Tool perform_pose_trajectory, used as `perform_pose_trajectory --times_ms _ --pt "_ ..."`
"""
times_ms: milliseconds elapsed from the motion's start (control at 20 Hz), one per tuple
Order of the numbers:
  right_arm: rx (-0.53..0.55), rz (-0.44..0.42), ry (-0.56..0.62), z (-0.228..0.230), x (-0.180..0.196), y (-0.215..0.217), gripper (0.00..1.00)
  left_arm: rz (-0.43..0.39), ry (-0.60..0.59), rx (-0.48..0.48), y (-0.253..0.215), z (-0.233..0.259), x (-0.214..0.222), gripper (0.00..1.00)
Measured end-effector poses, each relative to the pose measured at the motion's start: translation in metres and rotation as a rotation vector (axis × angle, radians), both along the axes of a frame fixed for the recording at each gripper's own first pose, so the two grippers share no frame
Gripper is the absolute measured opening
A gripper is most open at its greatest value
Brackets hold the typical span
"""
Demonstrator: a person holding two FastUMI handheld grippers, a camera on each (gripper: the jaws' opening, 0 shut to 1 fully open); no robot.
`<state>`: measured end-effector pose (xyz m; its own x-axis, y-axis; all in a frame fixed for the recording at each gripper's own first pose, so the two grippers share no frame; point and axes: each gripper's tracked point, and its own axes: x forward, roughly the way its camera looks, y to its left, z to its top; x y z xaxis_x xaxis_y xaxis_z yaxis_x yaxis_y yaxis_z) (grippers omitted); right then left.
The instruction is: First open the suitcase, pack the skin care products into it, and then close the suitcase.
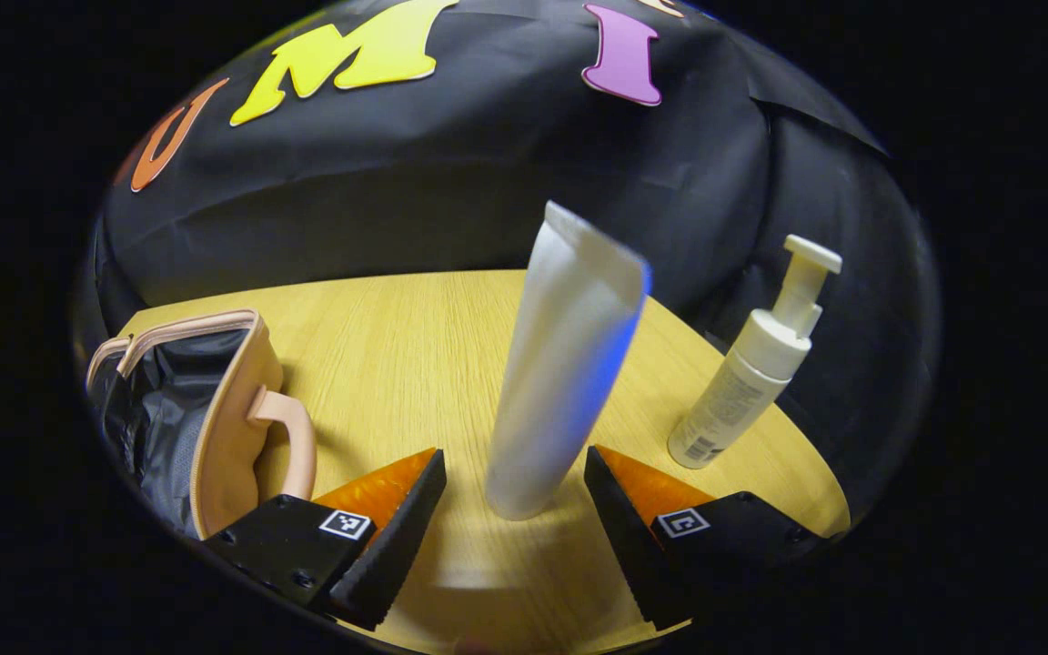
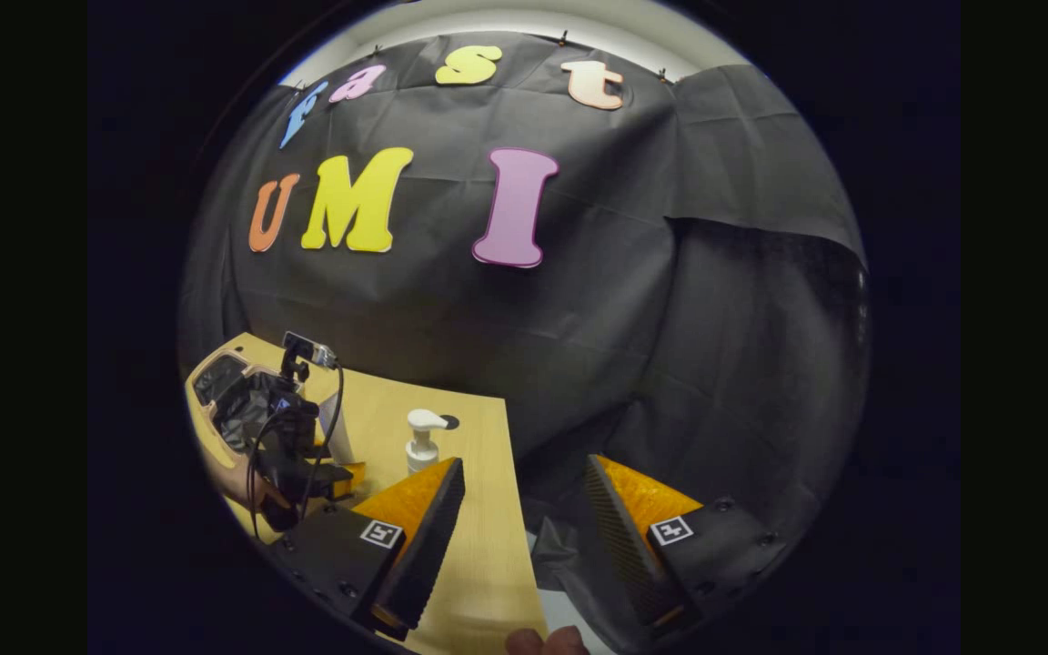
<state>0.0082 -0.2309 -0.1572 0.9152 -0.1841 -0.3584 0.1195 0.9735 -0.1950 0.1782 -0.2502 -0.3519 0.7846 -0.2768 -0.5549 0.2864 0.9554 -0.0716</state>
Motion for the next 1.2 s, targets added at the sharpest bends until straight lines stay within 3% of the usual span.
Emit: perform_pose_trajectory --times_ms 100,250,300,400,550,600,650,850,1000,1200 --pt "0.003 0.001 0.005 -0.004 0.002 0.0 0.8 -0.003 0.008 0.007 -0.001 -0.002 0.003 0.91" --pt "0.016 0.013 0.013 -0.014 0.007 0.004 0.8 -0.024 0.003 0.001 -0.006 0.0 0.01 0.72" --pt "0.024 0.02 0.015 -0.02 0.009 0.006 0.8 -0.035 -0.009 0.0 -0.009 0.001 0.014 0.72" --pt "0.037 0.041 0.042 -0.04 0.014 0.012 0.79 -0.063 -0.006 -0.028 -0.013 0.001 0.013 0.5" --pt "0.062 0.073 0.077 -0.071 0.023 0.025 0.8 -0.072 -0.012 -0.029 -0.008 0.018 0.005 0.48" --pt "0.074 0.086 0.08 -0.082 0.028 0.032 0.79 -0.074 -0.023 -0.039 -0.004 0.032 -0.001 0.55" --pt "0.086 0.098 0.081 -0.091 0.034 0.042 0.79 -0.078 -0.028 -0.048 0.0 0.045 -0.01 0.47" --pt "0.148 0.149 0.095 -0.134 0.069 0.081 0.8 -0.05 -0.049 -0.065 0.035 0.097 -0.053 0.47" --pt "0.176 0.15 0.119 -0.164 0.099 0.097 0.8 0.03 -0.051 -0.074 0.083 0.125 -0.076 0.47" --pt "0.179 0.112 0.182 -0.203 0.117 0.096 0.8 0.2 -0.042 -0.101 0.159 0.146 -0.103 0.47"
